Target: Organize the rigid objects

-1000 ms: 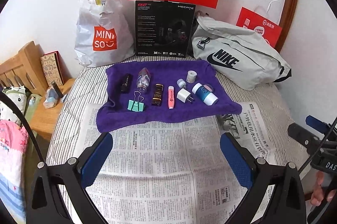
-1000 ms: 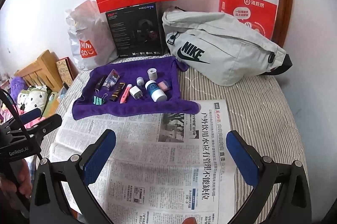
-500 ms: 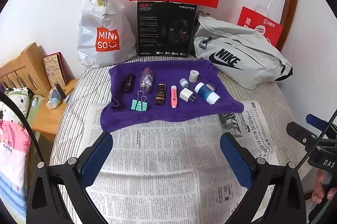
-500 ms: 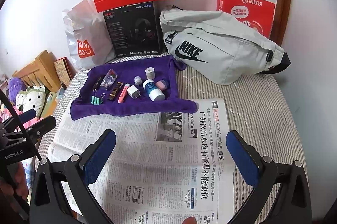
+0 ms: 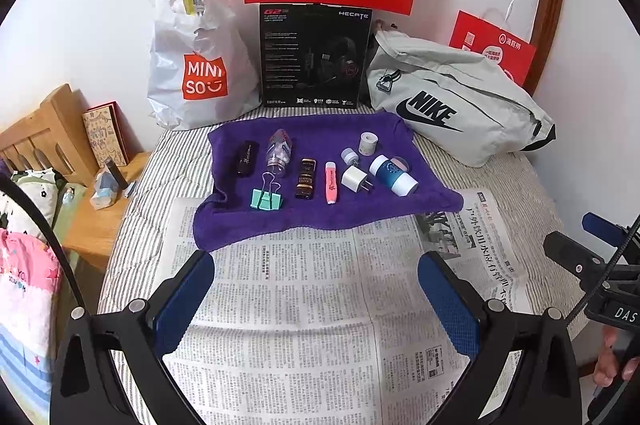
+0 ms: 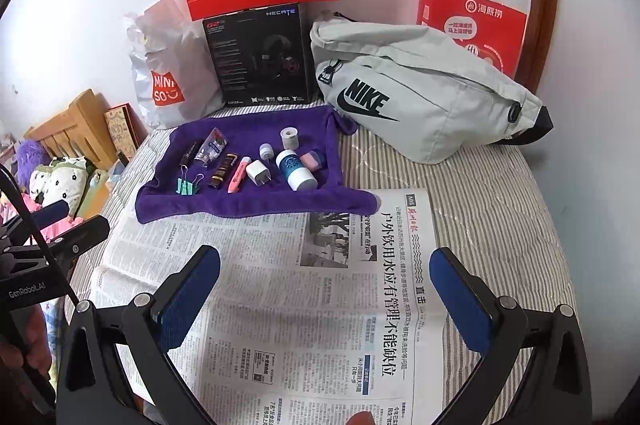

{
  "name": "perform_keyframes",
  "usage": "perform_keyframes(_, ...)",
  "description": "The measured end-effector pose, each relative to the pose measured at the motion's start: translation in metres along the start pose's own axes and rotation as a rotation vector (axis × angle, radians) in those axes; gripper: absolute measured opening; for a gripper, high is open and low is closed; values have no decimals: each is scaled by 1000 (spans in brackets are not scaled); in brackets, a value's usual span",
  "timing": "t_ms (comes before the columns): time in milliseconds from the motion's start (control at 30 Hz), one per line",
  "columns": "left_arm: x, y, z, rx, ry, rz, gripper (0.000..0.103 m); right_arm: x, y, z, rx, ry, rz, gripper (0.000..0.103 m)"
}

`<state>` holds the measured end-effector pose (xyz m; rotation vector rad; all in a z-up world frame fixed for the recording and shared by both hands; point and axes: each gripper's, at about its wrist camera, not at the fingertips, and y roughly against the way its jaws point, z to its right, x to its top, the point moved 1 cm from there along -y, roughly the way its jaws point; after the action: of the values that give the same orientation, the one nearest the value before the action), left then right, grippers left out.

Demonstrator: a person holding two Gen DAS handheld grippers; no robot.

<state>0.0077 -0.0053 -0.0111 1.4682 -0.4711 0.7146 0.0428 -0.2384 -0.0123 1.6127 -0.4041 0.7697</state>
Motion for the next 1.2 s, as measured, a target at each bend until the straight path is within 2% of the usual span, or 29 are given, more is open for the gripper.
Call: perform_keyframes(1200, 0, -3, -8, 1, -21, -17, 103, 2, -3, 2, -1, -3, -10, 103)
